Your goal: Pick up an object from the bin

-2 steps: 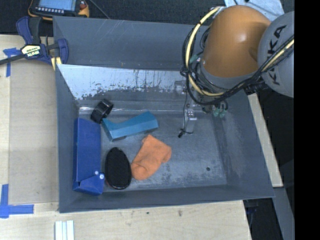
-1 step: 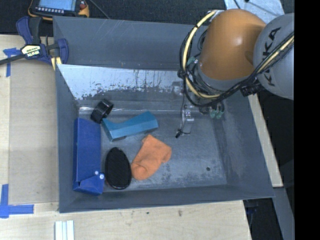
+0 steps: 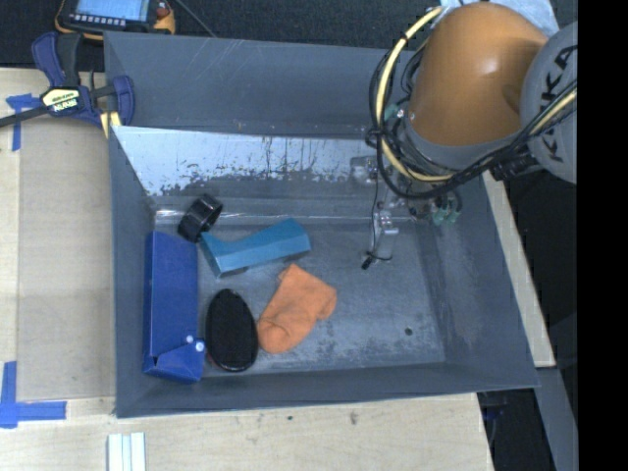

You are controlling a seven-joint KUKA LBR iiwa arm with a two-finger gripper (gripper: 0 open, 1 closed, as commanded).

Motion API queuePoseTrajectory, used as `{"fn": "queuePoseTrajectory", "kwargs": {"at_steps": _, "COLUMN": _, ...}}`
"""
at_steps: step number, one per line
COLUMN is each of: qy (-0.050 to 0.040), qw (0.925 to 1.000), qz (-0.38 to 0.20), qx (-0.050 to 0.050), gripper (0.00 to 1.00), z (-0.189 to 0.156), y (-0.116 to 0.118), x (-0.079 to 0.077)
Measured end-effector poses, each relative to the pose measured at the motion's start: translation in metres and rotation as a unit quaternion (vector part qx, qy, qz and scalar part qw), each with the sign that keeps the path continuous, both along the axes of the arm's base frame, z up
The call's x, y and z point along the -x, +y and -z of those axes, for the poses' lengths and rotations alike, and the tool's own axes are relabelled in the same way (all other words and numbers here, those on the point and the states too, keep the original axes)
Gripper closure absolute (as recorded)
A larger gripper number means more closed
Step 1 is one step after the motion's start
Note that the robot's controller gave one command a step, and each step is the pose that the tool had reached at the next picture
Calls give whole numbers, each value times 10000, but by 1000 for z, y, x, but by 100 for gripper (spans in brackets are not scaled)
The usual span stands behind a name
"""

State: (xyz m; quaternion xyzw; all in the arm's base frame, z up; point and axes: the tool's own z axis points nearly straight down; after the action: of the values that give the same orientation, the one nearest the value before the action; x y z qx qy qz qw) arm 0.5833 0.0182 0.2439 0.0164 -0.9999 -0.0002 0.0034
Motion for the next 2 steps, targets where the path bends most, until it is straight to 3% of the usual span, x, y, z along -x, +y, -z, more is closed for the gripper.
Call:
{"fn": "queuePoseTrajectory", "kwargs": {"at_steps": 1, "qy": -131, "qw": 9999, "qz": 37, "qx": 0, "gripper": 0, "z": 11, "y": 8, "x": -9}}
{"fn": "queuePoseTrajectory", "kwargs": {"at_steps": 2, "qy": -62, "qw": 9991, "qz": -424, "qx": 0, "gripper": 0, "z": 77, "y": 33, "x": 27}}
